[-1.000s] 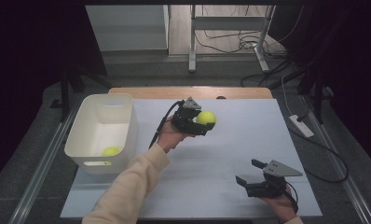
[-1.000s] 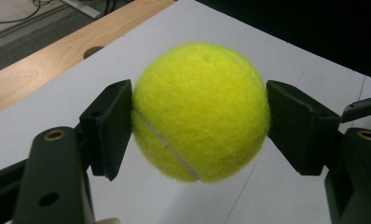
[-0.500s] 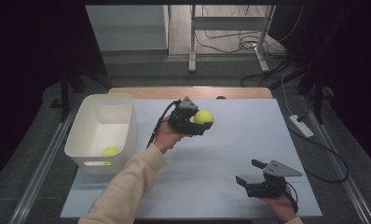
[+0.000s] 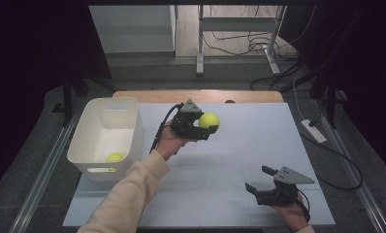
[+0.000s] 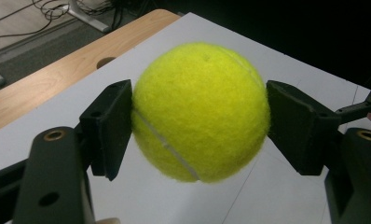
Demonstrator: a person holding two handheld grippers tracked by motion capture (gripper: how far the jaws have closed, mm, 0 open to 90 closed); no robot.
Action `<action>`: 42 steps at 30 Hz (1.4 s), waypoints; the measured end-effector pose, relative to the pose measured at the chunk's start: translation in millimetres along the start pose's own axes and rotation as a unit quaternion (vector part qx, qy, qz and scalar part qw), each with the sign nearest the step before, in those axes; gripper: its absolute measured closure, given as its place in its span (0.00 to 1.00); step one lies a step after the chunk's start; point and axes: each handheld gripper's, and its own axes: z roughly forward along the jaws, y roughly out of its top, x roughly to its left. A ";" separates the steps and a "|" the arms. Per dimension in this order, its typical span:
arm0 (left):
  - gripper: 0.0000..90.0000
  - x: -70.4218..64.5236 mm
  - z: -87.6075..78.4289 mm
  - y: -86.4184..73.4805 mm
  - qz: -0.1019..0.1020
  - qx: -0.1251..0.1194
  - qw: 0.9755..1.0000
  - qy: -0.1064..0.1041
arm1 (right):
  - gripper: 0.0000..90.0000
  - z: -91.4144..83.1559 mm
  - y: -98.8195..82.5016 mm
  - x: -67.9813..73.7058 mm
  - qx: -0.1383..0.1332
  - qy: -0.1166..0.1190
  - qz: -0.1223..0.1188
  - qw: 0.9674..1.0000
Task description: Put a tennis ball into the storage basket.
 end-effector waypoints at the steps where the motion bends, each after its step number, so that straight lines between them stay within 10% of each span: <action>1: 0.31 0.2 -0.9 0.0 0.000 -0.001 1.000 0.001 | 0.09 -0.1 0.0 -0.2 -0.001 0.000 0.001 1.000; 42: 0.31 12.3 -52.2 2.8 -0.012 -0.053 0.998 0.029 | 0.09 0.7 -0.2 0.3 0.000 -0.001 0.001 1.000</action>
